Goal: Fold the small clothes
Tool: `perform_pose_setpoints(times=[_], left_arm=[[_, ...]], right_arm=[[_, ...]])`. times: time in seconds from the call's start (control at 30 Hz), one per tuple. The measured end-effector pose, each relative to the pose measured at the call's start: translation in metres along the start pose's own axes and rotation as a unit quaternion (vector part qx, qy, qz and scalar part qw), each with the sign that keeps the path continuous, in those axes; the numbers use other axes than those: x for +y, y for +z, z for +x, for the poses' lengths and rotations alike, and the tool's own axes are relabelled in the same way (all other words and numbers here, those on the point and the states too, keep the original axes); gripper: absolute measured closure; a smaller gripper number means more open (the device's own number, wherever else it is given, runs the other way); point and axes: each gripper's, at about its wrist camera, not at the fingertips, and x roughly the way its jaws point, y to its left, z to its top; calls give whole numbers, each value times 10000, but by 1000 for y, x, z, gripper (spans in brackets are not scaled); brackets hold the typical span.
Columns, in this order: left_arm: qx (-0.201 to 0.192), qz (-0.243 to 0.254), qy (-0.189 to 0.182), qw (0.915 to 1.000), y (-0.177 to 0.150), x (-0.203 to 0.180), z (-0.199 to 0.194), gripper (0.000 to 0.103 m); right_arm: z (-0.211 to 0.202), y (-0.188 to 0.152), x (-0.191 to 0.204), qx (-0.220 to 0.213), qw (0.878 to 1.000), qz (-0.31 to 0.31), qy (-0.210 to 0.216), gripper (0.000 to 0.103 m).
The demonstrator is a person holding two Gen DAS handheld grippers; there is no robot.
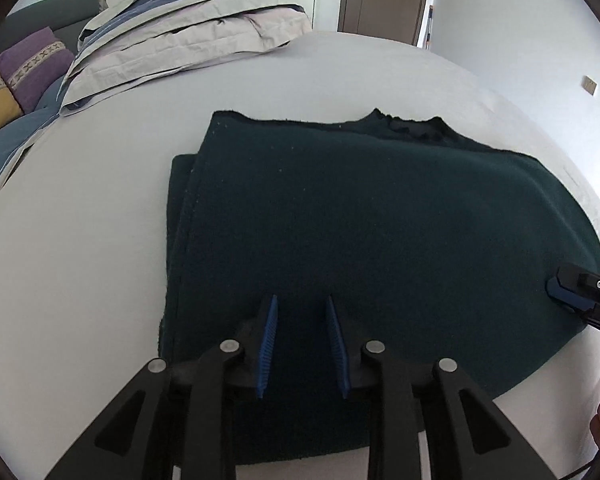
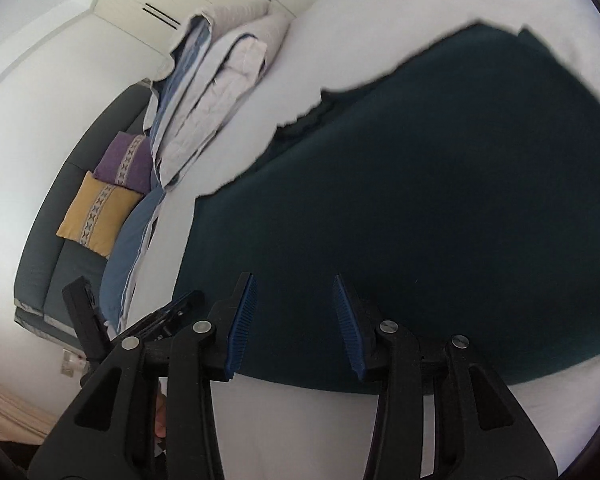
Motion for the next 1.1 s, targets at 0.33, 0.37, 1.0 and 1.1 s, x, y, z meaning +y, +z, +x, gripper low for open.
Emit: perform_pose_setpoints(times=[0.33, 0.37, 1.0, 1.1], left_arm=[[-225, -10, -291, 9993, -14, 19, 4, 70], [-257, 8, -273, 9993, -15, 17, 3, 70], [-289, 67, -205, 9994, -16, 16, 2, 70], [-288, 39, -246, 9993, -15, 16, 3, 70]], right_arm=[[-111, 1, -111, -1559, 9786, 1311, -289, 80], [-125, -1, -120, -1760, 9722, 1492, -400, 80], [60, 45, 83, -380, 9989, -207, 182, 58], [80, 62, 63, -319, 9991, -175, -240, 57]])
